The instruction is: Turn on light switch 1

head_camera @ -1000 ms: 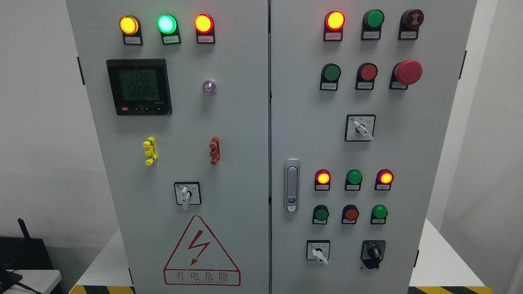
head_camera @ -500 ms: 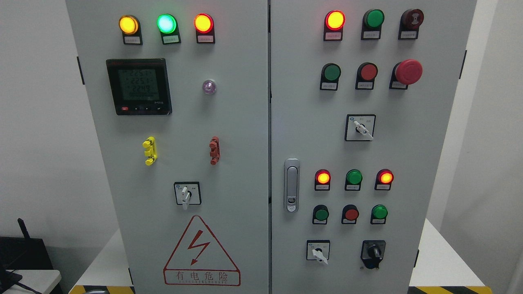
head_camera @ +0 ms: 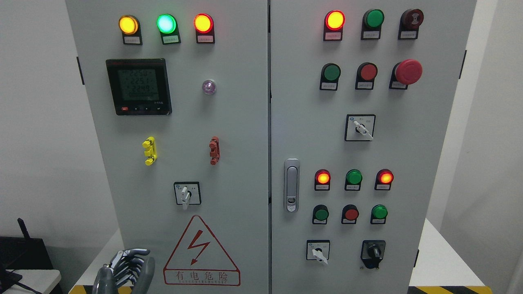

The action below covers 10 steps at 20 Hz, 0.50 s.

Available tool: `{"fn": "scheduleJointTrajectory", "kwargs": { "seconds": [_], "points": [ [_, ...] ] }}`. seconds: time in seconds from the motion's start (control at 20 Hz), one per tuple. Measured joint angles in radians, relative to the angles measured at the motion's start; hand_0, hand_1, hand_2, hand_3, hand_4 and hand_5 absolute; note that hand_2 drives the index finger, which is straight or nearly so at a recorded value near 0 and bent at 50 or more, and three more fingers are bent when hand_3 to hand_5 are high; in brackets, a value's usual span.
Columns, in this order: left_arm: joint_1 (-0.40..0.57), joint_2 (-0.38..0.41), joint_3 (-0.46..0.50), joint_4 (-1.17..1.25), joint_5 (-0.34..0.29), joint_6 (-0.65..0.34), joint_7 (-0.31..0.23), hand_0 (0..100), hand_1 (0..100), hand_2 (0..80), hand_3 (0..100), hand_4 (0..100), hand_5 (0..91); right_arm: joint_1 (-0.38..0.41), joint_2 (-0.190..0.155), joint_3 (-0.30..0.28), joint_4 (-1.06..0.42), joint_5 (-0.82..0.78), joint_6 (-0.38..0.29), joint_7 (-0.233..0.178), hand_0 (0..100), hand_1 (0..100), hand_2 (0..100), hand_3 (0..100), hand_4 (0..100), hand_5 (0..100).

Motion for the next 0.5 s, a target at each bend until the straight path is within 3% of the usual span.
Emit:
{"fn": "scheduleJointTrajectory", "kwargs": {
  "seconds": [0.5],
  "points": [
    [-0.071,-0.044,-0.096,-0.043,-0.074,0.186,0.119,17,39,47.7,75,83,87.5,0.000,0.000,0.000,0.000,0.000,0.000,0.000,12,39,0,0,0,0]
  ]
}}
